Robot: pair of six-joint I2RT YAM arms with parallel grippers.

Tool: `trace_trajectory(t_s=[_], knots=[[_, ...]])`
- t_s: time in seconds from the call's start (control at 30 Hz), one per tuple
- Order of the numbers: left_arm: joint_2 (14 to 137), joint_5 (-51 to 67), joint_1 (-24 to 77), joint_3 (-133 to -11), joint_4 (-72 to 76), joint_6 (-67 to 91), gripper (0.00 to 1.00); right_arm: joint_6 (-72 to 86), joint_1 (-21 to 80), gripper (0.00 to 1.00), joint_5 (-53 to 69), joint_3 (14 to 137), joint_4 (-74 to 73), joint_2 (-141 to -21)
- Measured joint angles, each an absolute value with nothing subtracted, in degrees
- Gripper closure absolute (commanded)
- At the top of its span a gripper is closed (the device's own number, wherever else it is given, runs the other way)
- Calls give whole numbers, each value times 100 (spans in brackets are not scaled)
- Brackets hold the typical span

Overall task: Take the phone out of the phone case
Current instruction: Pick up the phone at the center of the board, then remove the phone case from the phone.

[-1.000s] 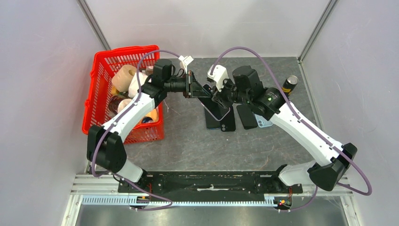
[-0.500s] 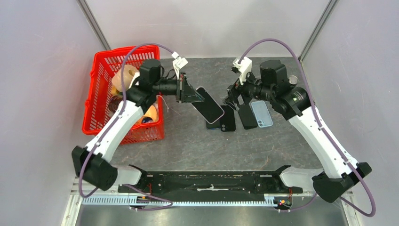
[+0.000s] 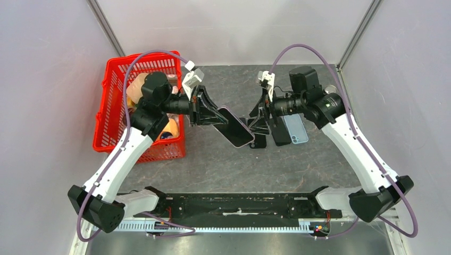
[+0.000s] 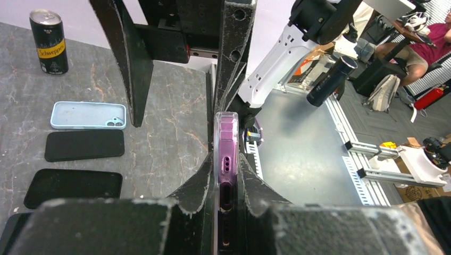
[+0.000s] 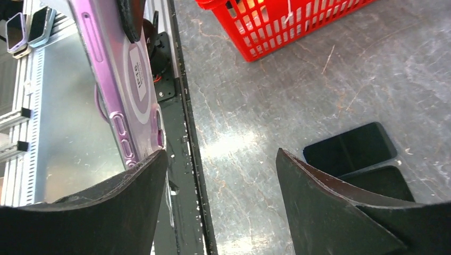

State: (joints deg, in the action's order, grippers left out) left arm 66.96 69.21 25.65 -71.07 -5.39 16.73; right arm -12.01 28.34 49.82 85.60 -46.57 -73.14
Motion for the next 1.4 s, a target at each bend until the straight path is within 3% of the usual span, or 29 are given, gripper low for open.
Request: trace_trajectory(t_s=[0.2, 0.53, 1.0, 1.1, 1.4], knots=[[6705, 6899, 2574, -7113, -742, 1472, 98, -1389, 2829, 17, 4980, 8652, -4950, -7476], [6700, 6095, 2563, -7865, -2801, -701, 98, -2777, 2838, 15, 4453, 9653, -6790, -7481], [6702, 6114, 2587, -7183, -1264, 499, 98, -2241, 2891, 19, 5461, 9415, -6060, -8027], [6702, 6149, 2628, -6991, -775, 910, 98, -2115, 2976, 28, 5555, 9415, -5857, -8154], [6705, 6053, 2644, -6584, 644, 2165, 98, -2021, 3179, 100, 5752, 9314, -5575, -8353]])
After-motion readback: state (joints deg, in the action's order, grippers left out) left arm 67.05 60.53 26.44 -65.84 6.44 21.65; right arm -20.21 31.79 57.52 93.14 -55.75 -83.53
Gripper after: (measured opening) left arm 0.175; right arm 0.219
